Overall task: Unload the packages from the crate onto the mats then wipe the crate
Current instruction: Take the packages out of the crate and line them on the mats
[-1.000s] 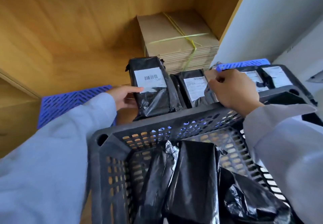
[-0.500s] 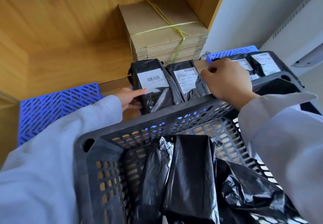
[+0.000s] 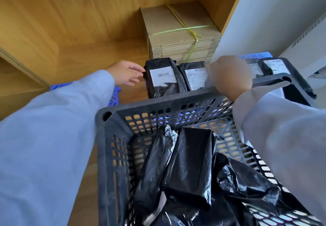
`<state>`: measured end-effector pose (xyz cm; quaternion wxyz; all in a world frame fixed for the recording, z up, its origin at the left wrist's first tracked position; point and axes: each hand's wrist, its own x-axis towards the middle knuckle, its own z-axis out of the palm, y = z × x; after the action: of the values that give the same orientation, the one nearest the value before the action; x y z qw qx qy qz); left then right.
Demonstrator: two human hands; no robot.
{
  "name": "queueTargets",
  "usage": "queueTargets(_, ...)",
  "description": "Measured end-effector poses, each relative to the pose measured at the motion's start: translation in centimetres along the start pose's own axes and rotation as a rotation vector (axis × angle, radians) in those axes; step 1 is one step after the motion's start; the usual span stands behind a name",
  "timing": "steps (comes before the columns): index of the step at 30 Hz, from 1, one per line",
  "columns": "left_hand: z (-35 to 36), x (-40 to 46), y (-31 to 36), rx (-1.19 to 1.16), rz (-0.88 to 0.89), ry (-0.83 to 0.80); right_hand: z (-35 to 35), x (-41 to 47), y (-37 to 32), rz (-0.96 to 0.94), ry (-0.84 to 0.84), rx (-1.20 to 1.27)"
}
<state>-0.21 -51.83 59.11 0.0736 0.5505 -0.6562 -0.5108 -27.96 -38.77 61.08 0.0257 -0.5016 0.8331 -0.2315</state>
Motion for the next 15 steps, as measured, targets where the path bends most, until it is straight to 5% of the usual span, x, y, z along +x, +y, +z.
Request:
queueTargets(9, 3.7, -14.0, 5.6, -0.004, 0.191, 0.206, -1.1, -1.0, 0.4, -0.169, -0.041, 0.232)
queueTargets(15, 13.6, -20.5, 6.6, 0.276, 0.044, 0.037, -2.9, -5.7, 4.0, -0.645, -0.001, 0.414)
